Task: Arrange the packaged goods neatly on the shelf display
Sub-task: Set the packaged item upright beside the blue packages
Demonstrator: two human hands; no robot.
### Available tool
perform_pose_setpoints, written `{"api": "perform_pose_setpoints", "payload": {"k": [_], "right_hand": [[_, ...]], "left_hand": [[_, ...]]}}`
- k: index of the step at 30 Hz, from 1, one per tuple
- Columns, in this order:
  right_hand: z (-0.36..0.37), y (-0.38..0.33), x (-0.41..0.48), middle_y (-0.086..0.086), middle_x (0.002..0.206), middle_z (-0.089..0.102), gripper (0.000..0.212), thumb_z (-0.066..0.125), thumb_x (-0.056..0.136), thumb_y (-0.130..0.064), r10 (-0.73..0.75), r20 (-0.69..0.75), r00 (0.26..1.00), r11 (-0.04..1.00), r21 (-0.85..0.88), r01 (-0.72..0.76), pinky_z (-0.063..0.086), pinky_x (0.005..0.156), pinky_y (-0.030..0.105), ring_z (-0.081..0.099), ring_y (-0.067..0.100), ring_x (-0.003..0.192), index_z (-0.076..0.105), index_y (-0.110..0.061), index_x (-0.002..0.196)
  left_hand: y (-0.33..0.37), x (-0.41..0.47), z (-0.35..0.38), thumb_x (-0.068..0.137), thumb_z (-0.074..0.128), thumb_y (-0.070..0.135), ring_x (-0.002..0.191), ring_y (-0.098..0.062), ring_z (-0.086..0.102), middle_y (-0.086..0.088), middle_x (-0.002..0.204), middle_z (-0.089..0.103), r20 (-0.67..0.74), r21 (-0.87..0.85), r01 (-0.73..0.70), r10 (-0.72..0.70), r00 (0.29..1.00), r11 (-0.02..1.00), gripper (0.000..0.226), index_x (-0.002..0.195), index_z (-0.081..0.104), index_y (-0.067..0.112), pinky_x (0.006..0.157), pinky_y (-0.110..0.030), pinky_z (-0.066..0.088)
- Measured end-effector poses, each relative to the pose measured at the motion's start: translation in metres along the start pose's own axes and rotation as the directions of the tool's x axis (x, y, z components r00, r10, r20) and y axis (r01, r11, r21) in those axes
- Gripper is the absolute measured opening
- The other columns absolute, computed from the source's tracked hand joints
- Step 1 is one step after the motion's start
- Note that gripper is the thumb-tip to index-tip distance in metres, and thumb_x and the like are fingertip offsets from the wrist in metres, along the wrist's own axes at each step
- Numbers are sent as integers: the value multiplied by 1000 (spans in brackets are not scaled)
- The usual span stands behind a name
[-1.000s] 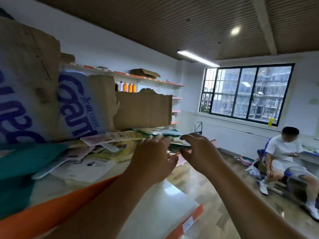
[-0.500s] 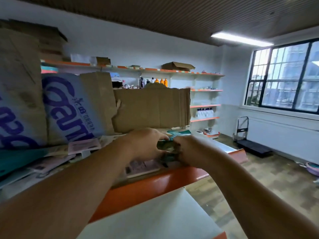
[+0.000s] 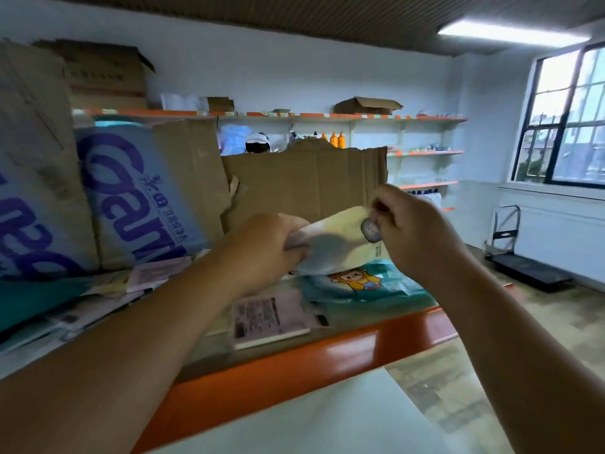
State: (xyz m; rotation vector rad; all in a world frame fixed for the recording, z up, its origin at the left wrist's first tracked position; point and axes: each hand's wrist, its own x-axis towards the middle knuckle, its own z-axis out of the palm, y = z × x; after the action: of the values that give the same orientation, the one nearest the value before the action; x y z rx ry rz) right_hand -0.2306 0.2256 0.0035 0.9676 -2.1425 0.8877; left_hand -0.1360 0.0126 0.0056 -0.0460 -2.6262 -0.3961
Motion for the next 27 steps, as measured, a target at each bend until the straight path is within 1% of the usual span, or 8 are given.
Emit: {"api": "perform_pose_setpoints", "payload": {"k": [6, 10, 12, 16, 19, 22, 24, 27], "right_hand": [[34, 11, 32, -7, 77, 57, 16, 50, 96, -18, 140, -15, 990, 989, 59, -138, 50, 59, 37, 58, 19, 74, 50, -25, 82], [41, 10, 48, -1, 81, 60, 19, 51, 99, -19, 287, 79, 955, 927, 227, -297, 39, 46, 24, 58, 20, 64, 57, -23, 82], [44, 8, 50, 3, 87, 63, 17, 53, 99, -20, 349, 175, 921, 884, 266, -385, 43, 49, 26, 61, 21, 67, 61, -22, 85], [59, 7, 49, 3, 92, 69, 10, 60, 95, -24, 399, 306, 864, 825, 291, -484, 52, 58, 33, 66, 22, 78, 65, -25, 87], [64, 4, 41, -11, 99, 67, 17, 65, 90, -48, 215, 182, 960, 945, 211, -251, 52, 68, 32, 64, 14, 90, 65, -32, 96], [57, -8, 26, -18, 130, 60, 53, 63, 84, -66, -75, 202, 977, 991, 122, 51, 48, 91, 27, 55, 3, 116, 62, -35, 128], [57, -14, 22, -17, 141, 55, 65, 67, 82, -65, -160, 272, 949, 986, 92, 140, 44, 106, 31, 51, 2, 127, 57, -34, 138], [58, -11, 21, -17, 118, 69, 46, 74, 85, -41, -134, 280, 950, 991, 54, 124, 54, 90, 31, 64, 4, 104, 61, -43, 129]], "left_hand": [[-8, 2, -5, 82, 78, 46, 112, -12, 52, 14, 128, 56, -194, 94, 15, 3, 981, 995, 72, 143, 41, 46, 90, -35, 45], [-9, -1, -2, 63, 73, 78, 152, -26, 11, 12, 166, 10, -24, 326, -37, 47, 999, 945, 109, 150, 12, 54, 120, -59, 22], [-7, -1, 0, 70, 74, 72, 154, -26, -5, 16, 167, -6, -10, 405, -35, 42, 999, 914, 104, 152, 13, 55, 119, -59, 12], [-5, 3, -4, 89, 58, 27, 153, -22, 13, 17, 166, 17, -18, 460, -11, 22, 1000, 888, 70, 150, 33, 53, 116, -56, 20], [-8, 1, -5, 92, 54, 14, 141, -14, 39, 17, 154, 44, -46, 424, 36, -18, 999, 905, 62, 144, 48, 47, 113, -49, 25], [-13, -3, -9, 95, 56, 14, 101, -13, 63, 11, 120, 70, -110, 318, 120, -89, 990, 941, 51, 136, 58, 45, 91, -35, 45], [-19, -3, -12, 97, 54, 12, 78, -6, 59, 12, 103, 67, -118, 243, 195, -170, 978, 950, 50, 133, 61, 47, 65, -24, 42], [-28, -3, -17, 98, 50, 10, 82, -6, 58, 13, 114, 67, -70, 157, 195, -186, 980, 968, 51, 128, 64, 49, 66, -28, 47]]}}
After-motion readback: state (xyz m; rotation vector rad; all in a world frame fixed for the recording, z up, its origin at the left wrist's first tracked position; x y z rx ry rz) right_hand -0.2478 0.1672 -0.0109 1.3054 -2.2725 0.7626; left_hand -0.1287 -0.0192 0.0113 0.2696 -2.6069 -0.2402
